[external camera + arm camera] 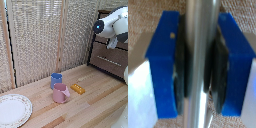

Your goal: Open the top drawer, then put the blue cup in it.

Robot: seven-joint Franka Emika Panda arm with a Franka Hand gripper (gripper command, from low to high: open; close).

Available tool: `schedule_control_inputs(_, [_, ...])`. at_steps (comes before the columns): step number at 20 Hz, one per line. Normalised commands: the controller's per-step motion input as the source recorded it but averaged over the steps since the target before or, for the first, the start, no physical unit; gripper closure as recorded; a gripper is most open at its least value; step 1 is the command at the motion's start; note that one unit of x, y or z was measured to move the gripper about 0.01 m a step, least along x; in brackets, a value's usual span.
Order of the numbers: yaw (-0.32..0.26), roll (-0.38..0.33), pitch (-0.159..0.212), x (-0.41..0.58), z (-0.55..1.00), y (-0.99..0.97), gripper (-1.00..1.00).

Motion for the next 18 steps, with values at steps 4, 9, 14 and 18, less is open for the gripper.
schedule_control_inputs(4, [-0.018,0.019,-0.002,-0.009,0.07,0.93,1.0])
schedule_control_inputs(9, [-0.033,0.072,-0.071,0.076,0.2,0.88,1.0])
schedule_control_inputs(14, [-0.054,0.053,-0.055,0.149,0.16,0.87,1.0])
schedule_control_inputs(18, [0.0,-0.029,0.004,0.061,-0.01,0.51,-1.0])
